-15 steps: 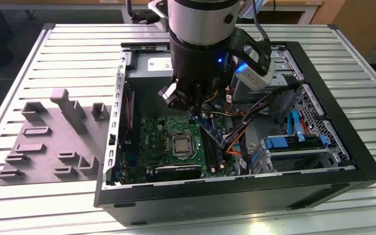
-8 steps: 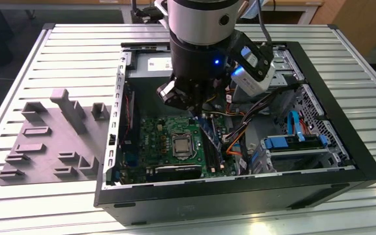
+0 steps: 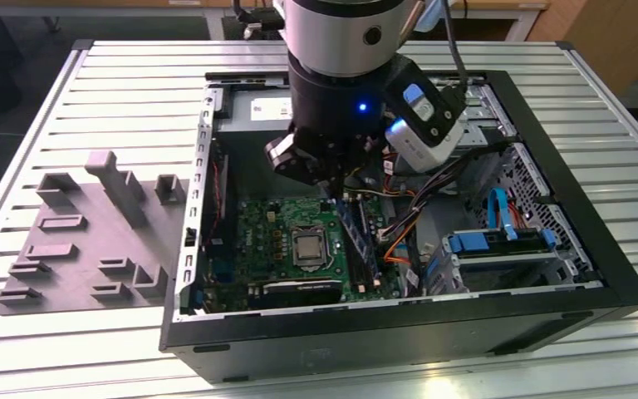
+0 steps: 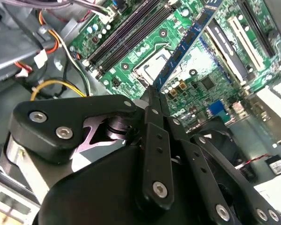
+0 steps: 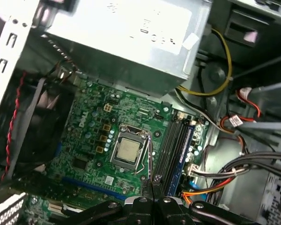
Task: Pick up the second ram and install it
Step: 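Insert the second ram into the second slot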
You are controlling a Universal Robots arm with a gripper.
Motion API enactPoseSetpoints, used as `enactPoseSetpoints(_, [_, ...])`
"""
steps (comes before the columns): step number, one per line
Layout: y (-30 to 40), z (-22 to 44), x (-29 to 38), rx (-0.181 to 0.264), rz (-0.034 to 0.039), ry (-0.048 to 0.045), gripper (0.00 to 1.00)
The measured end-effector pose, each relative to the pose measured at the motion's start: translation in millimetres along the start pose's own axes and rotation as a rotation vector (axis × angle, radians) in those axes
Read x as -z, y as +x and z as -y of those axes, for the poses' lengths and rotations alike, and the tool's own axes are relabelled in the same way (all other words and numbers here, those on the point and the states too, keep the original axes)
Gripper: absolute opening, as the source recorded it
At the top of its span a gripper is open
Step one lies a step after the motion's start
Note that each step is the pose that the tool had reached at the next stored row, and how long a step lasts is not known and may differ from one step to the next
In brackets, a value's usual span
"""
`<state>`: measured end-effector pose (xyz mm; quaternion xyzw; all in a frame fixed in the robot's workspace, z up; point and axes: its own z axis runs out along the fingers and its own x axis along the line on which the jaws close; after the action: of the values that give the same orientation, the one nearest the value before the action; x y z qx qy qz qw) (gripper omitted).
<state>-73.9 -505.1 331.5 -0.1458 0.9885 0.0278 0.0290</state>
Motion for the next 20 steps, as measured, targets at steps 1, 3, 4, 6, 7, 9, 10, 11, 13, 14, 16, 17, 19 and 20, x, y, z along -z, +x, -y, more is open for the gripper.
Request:
enactPoseSetpoints(1, [0.0, 0.0, 0.0, -0.017, 0.0008, 0.0012, 0.11])
enactPoseSetpoints(3, [0.0, 0.0, -0.2, -0.053, 0.0025, 0.0035, 0.11])
enactPoseSetpoints(4, [0.0, 0.0, -0.2, -0.07, 0.0032, 0.0046, 0.11])
enactPoseSetpoints(6, [0.0, 0.0, -0.4, -0.106, 0.005, 0.007, 0.11])
enactPoseSetpoints(7, [0.0, 0.0, -0.5, -0.123, 0.0057, 0.0082, 0.11])
enactPoseSetpoints(9, [0.0, 0.1, -0.6, -0.156, 0.0072, 0.0103, 0.11])
enactPoseSetpoints(10, [0.0, 0.1, -0.6, -0.171, 0.0079, 0.0113, 0.11])
enactPoseSetpoints(11, [0.0, 0.1, -0.7, -0.187, 0.0087, 0.0123, 0.11])
enactPoseSetpoints(13, [0.0, 0.1, -0.7, -0.214, 0.0099, 0.0141, 0.11])
enactPoseSetpoints(14, [0.0, 0.1, -0.7, -0.216, 0.01, 0.0141, 0.11])
enactPoseSetpoints(16, [0.0, 0.1, -0.7, -0.216, 0.01, 0.0143, 0.11])
enactPoseSetpoints(17, [0.0, 0.1, -0.7, -0.216, 0.01, 0.0143, 0.11])
enactPoseSetpoints(19, [0.1, 0.0, -0.7, -0.216, 0.01, 0.0143, 0.11])
enactPoseSetpoints(20, [0.0, 0.0, -0.7, -0.216, 0.01, 0.0143, 0.11])
